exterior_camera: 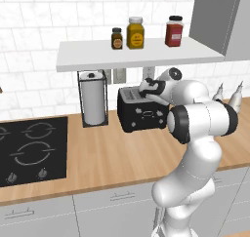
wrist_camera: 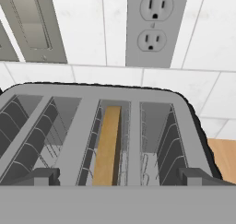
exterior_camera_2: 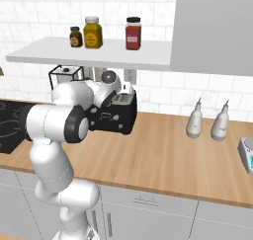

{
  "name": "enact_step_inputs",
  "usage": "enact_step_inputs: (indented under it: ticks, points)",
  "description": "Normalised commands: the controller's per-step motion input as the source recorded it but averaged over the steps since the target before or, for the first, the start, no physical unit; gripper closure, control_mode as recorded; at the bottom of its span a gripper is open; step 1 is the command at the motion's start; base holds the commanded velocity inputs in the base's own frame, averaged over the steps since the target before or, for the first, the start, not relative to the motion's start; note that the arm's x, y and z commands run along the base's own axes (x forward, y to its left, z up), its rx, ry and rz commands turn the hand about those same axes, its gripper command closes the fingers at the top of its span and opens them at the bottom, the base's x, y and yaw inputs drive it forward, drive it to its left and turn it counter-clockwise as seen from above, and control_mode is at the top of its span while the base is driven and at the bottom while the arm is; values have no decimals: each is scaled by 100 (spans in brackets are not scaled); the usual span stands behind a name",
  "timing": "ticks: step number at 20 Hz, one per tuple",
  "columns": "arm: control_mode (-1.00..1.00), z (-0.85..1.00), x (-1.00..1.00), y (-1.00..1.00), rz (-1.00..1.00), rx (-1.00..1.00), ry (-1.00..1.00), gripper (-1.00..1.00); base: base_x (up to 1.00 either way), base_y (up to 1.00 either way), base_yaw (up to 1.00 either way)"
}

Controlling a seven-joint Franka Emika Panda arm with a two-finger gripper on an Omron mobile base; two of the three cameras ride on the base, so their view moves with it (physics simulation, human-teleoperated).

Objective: Start the toaster. Once the lever pops up, take the bread to the plate on the dining counter.

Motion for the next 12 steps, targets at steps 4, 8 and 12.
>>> enact_step_inputs:
  ticks: [4,8,12]
  points:
    - [-100,0,0,0,0,0,0,-100,0,0,0]
    - [-100,0,0,0,0,0,0,-100,0,0,0]
    - [-100,0,0,0,0,0,0,-100,0,0,0]
